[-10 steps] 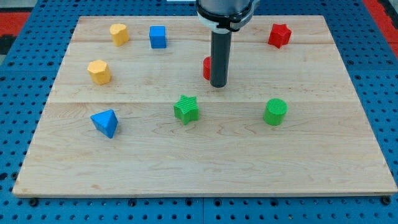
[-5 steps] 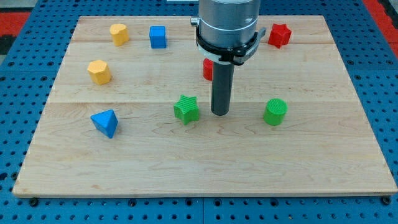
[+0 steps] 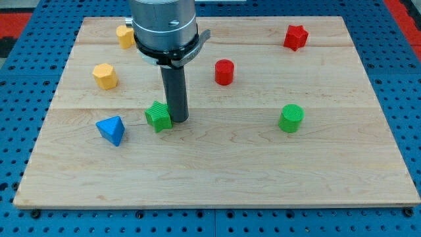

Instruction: Push the green star to the below of the blue cube

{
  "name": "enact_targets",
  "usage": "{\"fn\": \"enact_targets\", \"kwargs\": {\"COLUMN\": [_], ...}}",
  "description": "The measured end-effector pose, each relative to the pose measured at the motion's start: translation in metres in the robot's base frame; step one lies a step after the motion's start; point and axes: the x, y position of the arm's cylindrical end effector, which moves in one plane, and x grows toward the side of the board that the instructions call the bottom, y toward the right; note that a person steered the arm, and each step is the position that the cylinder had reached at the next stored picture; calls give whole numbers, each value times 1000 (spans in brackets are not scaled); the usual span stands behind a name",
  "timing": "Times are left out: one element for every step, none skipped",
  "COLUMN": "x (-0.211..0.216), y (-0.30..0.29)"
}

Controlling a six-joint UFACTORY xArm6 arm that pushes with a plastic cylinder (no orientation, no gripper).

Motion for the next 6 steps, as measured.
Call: {"fn": "enact_targets", "kwargs": {"x": [33,40,40,40,40,36], "y": [2,2,-15,-33,-35,-35]}}
